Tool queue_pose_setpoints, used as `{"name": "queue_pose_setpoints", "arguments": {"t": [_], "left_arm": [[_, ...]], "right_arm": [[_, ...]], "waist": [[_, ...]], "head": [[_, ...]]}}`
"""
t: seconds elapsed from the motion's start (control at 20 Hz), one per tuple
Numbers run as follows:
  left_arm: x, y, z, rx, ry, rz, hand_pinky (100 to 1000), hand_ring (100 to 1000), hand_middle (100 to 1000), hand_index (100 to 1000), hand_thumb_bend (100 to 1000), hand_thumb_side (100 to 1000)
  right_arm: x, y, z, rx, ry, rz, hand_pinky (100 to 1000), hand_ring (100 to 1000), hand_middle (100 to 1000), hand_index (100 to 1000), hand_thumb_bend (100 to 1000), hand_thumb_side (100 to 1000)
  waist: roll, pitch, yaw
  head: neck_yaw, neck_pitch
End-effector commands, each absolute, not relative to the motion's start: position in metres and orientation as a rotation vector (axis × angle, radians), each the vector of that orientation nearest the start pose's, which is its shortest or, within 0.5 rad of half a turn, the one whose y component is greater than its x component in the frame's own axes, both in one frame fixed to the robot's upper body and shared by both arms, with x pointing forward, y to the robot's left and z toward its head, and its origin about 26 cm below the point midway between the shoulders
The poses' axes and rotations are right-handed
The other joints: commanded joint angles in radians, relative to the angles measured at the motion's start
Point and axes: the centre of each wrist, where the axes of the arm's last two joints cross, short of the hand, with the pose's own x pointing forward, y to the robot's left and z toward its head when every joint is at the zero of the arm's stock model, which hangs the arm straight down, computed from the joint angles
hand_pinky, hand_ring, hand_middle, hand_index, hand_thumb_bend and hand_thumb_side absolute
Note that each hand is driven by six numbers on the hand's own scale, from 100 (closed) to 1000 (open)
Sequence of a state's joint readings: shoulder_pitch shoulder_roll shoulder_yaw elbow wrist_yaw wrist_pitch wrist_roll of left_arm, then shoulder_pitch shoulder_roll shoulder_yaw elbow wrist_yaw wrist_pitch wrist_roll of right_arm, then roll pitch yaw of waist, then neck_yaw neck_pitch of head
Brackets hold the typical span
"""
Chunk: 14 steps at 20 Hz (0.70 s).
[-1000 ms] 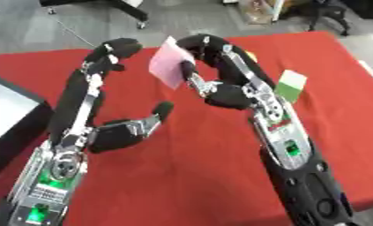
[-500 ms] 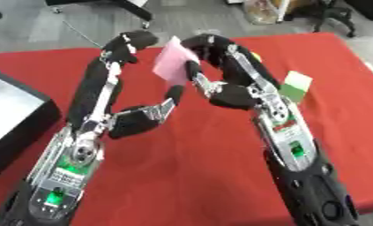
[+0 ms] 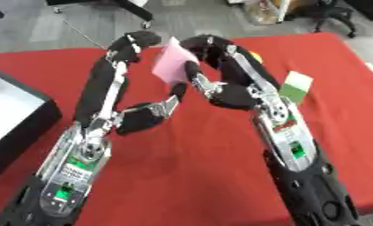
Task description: Pick up the objects with one hand, pass them to the other hand, and then place them into the box on the other side of the table.
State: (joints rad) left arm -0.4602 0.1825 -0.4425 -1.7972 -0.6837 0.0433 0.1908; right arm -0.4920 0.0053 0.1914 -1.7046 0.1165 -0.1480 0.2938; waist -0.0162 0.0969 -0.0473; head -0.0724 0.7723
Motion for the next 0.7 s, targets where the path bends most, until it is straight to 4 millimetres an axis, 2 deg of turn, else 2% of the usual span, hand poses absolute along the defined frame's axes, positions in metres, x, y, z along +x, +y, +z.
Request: {"name": "queue_pose_setpoints", "arguments": {"t": [0.05, 0.7], "left_arm": [[0.3130, 0.1114, 0.1676, 0.533, -2.343, -0.873, 713, 799, 808, 860, 426, 384], [0.3158, 0.1081, 0.1689, 0.547, -2.318, -0.925, 722, 806, 816, 865, 422, 380]], "right_arm": [[0.3442, -0.1256, 0.1778, 0.373, -2.283, 0.730, 834, 830, 675, 504, 100, 323], [0.3430, -0.1255, 0.1805, 0.412, -2.284, 0.743, 835, 829, 673, 490, 100, 326]], "waist": [[0.000, -0.013, 0.000], [0.000, -0.013, -0.002]], "head": [[0.002, -0.002], [0.002, -0.002]]}}
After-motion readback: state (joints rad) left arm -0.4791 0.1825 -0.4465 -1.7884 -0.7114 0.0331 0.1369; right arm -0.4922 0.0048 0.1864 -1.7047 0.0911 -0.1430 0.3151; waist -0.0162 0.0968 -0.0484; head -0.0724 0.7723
